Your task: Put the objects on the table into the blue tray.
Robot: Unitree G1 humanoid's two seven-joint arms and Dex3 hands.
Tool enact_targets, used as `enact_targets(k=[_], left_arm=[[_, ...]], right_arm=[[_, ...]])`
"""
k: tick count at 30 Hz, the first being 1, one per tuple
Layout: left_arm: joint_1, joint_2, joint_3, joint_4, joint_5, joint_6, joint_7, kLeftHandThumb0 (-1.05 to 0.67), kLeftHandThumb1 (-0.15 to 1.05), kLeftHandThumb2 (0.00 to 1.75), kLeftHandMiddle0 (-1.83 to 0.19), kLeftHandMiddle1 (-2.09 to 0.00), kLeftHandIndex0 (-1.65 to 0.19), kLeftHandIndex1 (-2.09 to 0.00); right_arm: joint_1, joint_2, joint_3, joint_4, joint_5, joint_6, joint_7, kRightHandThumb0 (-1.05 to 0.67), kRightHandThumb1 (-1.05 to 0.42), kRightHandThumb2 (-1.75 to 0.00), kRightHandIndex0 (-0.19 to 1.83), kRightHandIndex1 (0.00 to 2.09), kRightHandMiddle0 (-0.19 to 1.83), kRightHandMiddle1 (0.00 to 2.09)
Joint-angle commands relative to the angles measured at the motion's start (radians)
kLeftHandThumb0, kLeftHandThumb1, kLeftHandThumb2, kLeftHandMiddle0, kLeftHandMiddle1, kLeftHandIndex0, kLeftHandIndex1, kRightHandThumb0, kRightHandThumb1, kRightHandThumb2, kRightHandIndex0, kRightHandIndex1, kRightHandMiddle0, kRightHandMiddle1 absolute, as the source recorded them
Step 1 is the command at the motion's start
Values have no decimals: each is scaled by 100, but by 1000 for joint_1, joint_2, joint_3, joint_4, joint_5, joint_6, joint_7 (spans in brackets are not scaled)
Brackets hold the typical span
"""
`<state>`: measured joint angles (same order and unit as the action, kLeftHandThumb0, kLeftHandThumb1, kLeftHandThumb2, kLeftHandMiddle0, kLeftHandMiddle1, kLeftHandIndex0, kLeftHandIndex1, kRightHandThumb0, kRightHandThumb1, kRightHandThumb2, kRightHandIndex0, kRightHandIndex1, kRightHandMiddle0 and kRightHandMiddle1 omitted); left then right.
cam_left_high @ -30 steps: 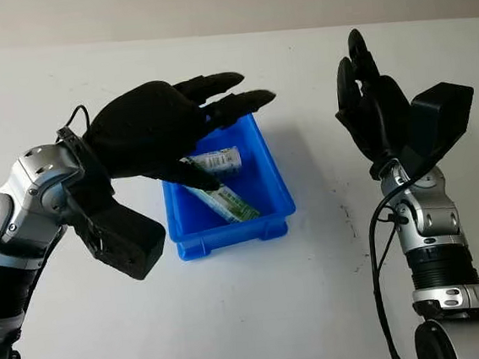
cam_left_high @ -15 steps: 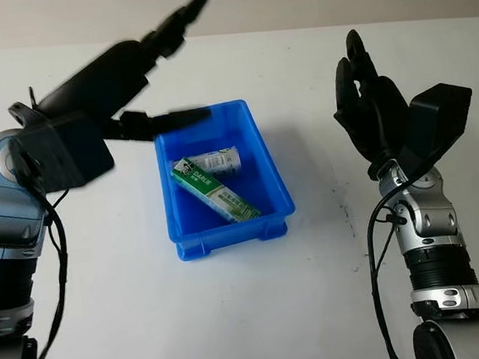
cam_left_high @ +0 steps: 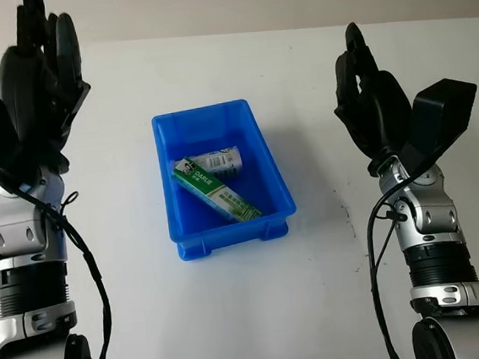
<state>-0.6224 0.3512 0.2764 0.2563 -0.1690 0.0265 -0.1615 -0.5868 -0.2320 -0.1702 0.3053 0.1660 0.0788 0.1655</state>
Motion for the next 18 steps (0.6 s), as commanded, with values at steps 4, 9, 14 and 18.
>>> enact_targets(k=[4, 9, 14, 18], left_arm=[[47, -45, 1, 59, -16, -63, 4, -74, 105, 66, 19, 0, 19, 0], [74, -83, 6, 91, -51, -64, -2, -76, 105, 65, 19, 0, 19, 0], [76, -94, -3, 159, -49, -87, -18, -75, 105, 66, 19, 0, 19, 0], [56, -104, -1, 192, -56, -97, -13, -76, 105, 67, 19, 0, 19, 0]], right_arm=[[-22, 6, -10, 16, 4, -21, -13, -73, -105, -75, -19, 0, -19, 0], [-34, 4, -12, 37, 8, -32, -14, -74, -105, -75, -19, 0, -19, 0], [-42, 4, -13, 49, 13, -35, -9, -76, -105, -74, -19, 0, -19, 0], [-39, 6, -11, 44, 13, -34, -16, -75, -105, -74, -19, 0, -19, 0]])
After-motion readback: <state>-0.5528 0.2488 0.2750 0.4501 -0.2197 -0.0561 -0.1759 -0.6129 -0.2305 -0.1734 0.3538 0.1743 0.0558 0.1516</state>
